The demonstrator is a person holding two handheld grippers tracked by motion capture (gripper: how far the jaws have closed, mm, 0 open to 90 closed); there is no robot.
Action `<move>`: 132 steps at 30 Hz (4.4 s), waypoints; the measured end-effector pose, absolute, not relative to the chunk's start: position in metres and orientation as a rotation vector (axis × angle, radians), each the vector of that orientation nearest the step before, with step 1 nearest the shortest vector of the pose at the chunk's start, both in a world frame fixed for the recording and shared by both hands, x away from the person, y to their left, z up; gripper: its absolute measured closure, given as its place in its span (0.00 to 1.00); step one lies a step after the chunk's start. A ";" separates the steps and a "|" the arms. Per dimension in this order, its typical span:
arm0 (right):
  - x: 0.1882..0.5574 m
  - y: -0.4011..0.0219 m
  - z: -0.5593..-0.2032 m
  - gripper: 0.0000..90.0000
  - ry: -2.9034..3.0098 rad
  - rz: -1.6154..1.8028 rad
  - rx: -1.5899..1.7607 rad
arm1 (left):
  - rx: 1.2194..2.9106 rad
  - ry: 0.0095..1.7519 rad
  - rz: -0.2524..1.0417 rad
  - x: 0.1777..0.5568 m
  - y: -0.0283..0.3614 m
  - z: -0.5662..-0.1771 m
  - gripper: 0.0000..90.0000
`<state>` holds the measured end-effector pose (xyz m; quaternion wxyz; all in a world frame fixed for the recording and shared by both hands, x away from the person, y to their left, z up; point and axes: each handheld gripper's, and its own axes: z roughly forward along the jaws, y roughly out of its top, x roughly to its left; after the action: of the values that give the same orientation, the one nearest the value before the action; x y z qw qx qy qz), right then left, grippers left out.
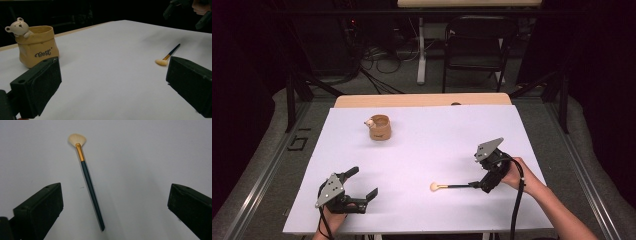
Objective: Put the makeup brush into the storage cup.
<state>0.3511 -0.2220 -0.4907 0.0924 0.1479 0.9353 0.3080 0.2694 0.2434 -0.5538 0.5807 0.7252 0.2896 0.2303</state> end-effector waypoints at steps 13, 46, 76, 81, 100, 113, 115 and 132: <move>0.361 -0.197 -0.484 0.00 2.877 0.727 0.338 | 1.702 0.678 0.534 0.270 0.243 -0.554 0.00; 0.369 -0.152 -0.501 0.23 3.025 0.353 0.182 | 1.702 0.683 0.533 0.270 0.243 -0.554 0.00; 0.361 -0.132 -0.527 0.93 3.114 -0.035 0.066 | 1.715 0.685 0.526 0.271 0.242 -0.555 0.00; 0.361 -0.132 -0.527 0.94 3.114 -0.031 0.086 | 1.711 0.685 0.524 0.271 0.242 -0.555 0.00; 0.357 -0.148 -0.500 0.94 3.052 0.328 0.233 | 1.715 0.692 0.526 0.272 0.242 -0.555 0.00; 0.355 -0.170 -0.485 0.94 2.945 0.658 0.407 | 1.720 0.702 0.540 0.272 0.241 -0.555 0.00; 0.355 -0.172 -0.484 0.94 2.926 0.694 0.437 | 1.723 0.706 0.544 0.271 0.241 -0.555 0.00; 0.349 -0.174 -0.484 0.94 2.751 1.019 0.516 | 1.724 0.701 0.532 0.272 0.241 -0.555 0.00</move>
<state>0.3492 -0.1743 -0.4843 0.0812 0.1727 0.9205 0.3409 0.2724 0.2413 -0.5552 0.5672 0.7336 0.2981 0.2263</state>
